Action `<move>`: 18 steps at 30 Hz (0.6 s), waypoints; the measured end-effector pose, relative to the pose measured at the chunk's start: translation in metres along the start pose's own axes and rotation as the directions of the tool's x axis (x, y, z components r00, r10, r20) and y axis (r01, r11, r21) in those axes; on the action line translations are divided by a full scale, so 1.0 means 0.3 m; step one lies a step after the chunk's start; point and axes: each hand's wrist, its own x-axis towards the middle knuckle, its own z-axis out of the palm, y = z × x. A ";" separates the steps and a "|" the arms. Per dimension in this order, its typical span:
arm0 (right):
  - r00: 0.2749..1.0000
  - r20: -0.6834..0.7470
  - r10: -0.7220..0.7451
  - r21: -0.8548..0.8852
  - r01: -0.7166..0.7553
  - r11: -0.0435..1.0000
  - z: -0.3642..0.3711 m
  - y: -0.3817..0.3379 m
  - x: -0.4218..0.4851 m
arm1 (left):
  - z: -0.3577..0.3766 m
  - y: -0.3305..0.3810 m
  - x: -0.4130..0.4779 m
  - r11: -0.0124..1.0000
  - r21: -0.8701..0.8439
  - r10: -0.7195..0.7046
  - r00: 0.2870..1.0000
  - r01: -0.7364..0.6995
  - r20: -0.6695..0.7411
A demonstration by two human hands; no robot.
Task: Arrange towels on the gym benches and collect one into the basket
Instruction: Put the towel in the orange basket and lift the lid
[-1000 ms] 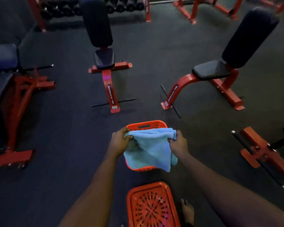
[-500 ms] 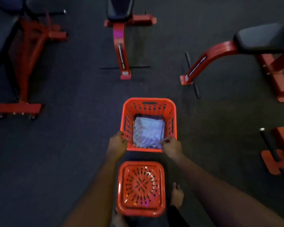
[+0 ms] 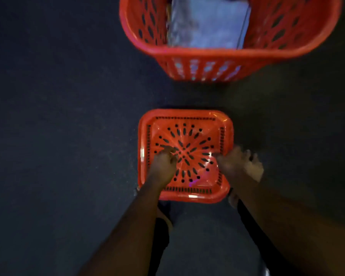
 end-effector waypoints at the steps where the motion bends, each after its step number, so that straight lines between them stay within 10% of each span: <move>1: 0.999 -0.006 0.050 0.037 -0.049 0.998 0.062 0.042 0.071 | 0.059 -0.040 0.027 1.000 0.005 0.015 1.000 -0.015 0.020; 9: 0.983 -0.095 0.154 0.208 -0.132 0.969 0.133 0.026 0.001 | 0.055 0.007 -0.008 0.991 -0.123 0.073 0.993 -0.061 0.097; 18: 0.953 0.278 -0.119 0.715 -0.122 0.689 0.163 -0.273 -0.528 | -0.400 0.175 -0.215 0.994 -0.096 -0.065 0.994 0.056 -0.084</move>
